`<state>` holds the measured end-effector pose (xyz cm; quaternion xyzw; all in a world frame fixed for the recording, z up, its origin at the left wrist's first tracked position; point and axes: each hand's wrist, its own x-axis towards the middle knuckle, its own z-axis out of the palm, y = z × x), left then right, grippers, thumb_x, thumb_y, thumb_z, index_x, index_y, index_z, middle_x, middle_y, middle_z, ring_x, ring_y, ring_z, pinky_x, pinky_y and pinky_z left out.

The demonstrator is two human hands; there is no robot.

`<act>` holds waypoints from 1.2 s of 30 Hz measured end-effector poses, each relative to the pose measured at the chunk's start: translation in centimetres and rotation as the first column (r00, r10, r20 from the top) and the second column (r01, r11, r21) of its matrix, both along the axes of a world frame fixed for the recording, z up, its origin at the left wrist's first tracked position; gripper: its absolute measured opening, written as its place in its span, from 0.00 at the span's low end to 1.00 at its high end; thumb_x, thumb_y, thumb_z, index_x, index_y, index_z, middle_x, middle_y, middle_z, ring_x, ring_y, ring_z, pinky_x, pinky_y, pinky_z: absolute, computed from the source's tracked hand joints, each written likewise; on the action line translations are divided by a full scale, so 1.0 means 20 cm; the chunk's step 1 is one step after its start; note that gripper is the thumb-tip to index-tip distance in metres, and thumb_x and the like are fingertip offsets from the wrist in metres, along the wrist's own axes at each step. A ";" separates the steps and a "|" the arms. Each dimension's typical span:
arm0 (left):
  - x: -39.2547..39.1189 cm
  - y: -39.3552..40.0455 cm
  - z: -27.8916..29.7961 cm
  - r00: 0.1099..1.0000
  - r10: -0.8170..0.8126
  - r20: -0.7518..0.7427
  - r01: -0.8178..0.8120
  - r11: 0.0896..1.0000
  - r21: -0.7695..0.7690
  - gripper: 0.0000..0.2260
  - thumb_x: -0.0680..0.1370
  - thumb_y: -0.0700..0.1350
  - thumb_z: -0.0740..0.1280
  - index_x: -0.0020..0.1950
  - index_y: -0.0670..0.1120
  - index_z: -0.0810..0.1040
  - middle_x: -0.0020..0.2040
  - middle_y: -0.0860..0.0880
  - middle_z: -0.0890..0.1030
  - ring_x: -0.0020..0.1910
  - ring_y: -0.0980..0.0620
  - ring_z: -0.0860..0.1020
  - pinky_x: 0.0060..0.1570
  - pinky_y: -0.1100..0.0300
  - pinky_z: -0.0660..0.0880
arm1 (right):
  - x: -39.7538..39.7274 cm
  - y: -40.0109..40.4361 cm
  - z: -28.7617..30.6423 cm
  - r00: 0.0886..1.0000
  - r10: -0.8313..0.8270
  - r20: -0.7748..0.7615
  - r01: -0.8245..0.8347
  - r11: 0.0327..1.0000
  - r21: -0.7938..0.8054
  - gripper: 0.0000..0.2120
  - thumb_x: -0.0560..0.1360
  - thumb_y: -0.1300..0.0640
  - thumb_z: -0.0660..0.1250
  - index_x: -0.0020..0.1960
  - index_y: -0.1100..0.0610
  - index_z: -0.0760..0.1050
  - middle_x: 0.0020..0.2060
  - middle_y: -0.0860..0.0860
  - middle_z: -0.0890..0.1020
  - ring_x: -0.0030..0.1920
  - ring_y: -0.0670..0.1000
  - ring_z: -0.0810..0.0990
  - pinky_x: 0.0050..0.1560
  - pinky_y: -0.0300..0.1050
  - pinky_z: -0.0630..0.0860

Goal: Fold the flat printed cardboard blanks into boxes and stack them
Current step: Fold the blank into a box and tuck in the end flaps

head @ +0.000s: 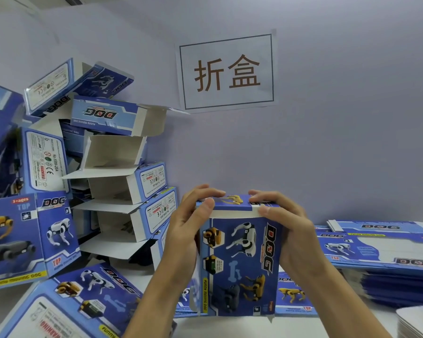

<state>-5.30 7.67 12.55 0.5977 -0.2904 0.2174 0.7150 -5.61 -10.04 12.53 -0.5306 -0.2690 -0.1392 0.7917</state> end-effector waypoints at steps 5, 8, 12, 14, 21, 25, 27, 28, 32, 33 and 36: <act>-0.01 0.00 0.01 0.999 -0.036 -0.040 0.038 0.999 0.034 0.16 0.71 0.60 0.69 0.54 0.55 0.82 0.61 0.40 0.79 0.58 0.40 0.82 0.54 0.37 0.79 | -0.01 0.00 0.01 0.999 0.028 -0.020 -0.028 1.000 0.014 0.05 0.67 0.58 0.68 0.41 0.55 0.82 0.49 0.50 0.85 0.43 0.57 0.86 0.35 0.47 0.82; -0.01 0.01 0.02 0.999 -0.019 -0.031 0.020 0.998 0.056 0.11 0.72 0.58 0.70 0.50 0.55 0.84 0.62 0.41 0.77 0.60 0.39 0.80 0.54 0.36 0.79 | 0.00 0.00 0.00 0.999 0.012 -0.050 -0.010 0.999 0.039 0.05 0.66 0.59 0.68 0.40 0.56 0.82 0.58 0.50 0.82 0.46 0.57 0.86 0.37 0.47 0.83; -0.01 0.00 0.01 1.000 -0.006 -0.019 0.007 0.997 0.074 0.11 0.68 0.58 0.71 0.45 0.54 0.85 0.64 0.48 0.75 0.67 0.44 0.75 0.62 0.37 0.75 | 0.00 0.00 0.00 0.998 -0.012 -0.065 0.015 0.998 0.058 0.05 0.63 0.61 0.69 0.36 0.56 0.83 0.60 0.51 0.82 0.48 0.55 0.85 0.40 0.49 0.81; 0.00 0.01 0.00 0.998 -0.063 -0.024 0.065 0.996 0.064 0.10 0.69 0.56 0.73 0.46 0.53 0.86 0.65 0.52 0.75 0.70 0.47 0.73 0.61 0.42 0.76 | 0.00 -0.01 0.00 0.997 0.000 -0.076 0.007 0.997 0.082 0.04 0.61 0.62 0.70 0.34 0.56 0.83 0.60 0.52 0.82 0.49 0.54 0.85 0.42 0.49 0.80; -0.04 0.03 0.01 0.998 -0.061 0.012 0.059 0.991 0.120 0.16 0.63 0.58 0.81 0.47 0.56 0.85 0.70 0.59 0.72 0.64 0.48 0.78 0.49 0.37 0.81 | -0.01 -0.02 0.00 0.994 0.067 -0.084 -0.060 0.994 0.094 0.05 0.63 0.61 0.71 0.38 0.55 0.83 0.63 0.50 0.80 0.52 0.57 0.84 0.50 0.57 0.80; -0.04 0.02 0.01 0.999 -0.017 0.044 0.014 0.998 0.069 0.18 0.61 0.63 0.80 0.45 0.56 0.86 0.69 0.58 0.73 0.63 0.49 0.79 0.48 0.41 0.82 | 0.00 -0.02 -0.02 0.997 0.076 -0.019 -0.076 0.997 0.005 0.07 0.66 0.61 0.73 0.43 0.53 0.84 0.64 0.45 0.79 0.55 0.59 0.84 0.47 0.55 0.84; -0.03 0.03 0.01 0.998 -0.025 0.061 0.021 0.998 0.058 0.18 0.62 0.63 0.79 0.46 0.55 0.86 0.70 0.58 0.73 0.64 0.50 0.78 0.48 0.48 0.83 | 0.00 -0.02 -0.02 1.000 0.015 0.018 -0.014 0.998 -0.062 0.09 0.64 0.61 0.80 0.42 0.52 0.84 0.65 0.43 0.78 0.56 0.58 0.84 0.44 0.53 0.83; -0.02 0.03 0.00 0.997 -0.030 0.070 0.026 0.998 0.056 0.16 0.63 0.61 0.79 0.46 0.55 0.86 0.70 0.58 0.73 0.65 0.50 0.78 0.48 0.52 0.83 | 0.01 -0.02 -0.02 0.999 -0.017 0.029 0.019 0.997 -0.080 0.10 0.63 0.59 0.81 0.42 0.52 0.84 0.65 0.44 0.77 0.57 0.57 0.83 0.45 0.54 0.83; -0.02 -0.01 0.00 0.994 0.067 0.085 -0.068 0.998 0.012 0.18 0.67 0.68 0.73 0.43 0.54 0.87 0.68 0.57 0.75 0.68 0.57 0.74 0.57 0.54 0.79 | 0.01 -0.02 -0.02 0.997 -0.067 0.045 0.070 0.994 -0.078 0.10 0.60 0.51 0.76 0.41 0.50 0.85 0.65 0.43 0.77 0.59 0.56 0.82 0.46 0.55 0.84; -0.01 -0.02 0.00 0.993 0.088 0.073 -0.088 0.996 -0.003 0.18 0.68 0.68 0.72 0.42 0.54 0.87 0.67 0.58 0.75 0.69 0.57 0.73 0.61 0.49 0.77 | 0.01 -0.02 -0.02 0.997 -0.066 0.048 0.070 0.995 -0.078 0.10 0.61 0.51 0.76 0.41 0.50 0.85 0.65 0.44 0.77 0.59 0.55 0.83 0.46 0.55 0.84; 0.00 -0.03 0.00 0.996 0.066 0.058 -0.067 0.998 0.001 0.15 0.69 0.64 0.71 0.42 0.53 0.87 0.68 0.59 0.75 0.70 0.55 0.72 0.63 0.43 0.75 | 0.01 -0.02 -0.03 0.995 -0.073 0.062 0.078 0.993 -0.090 0.09 0.61 0.50 0.76 0.40 0.50 0.85 0.66 0.44 0.77 0.60 0.56 0.82 0.47 0.56 0.83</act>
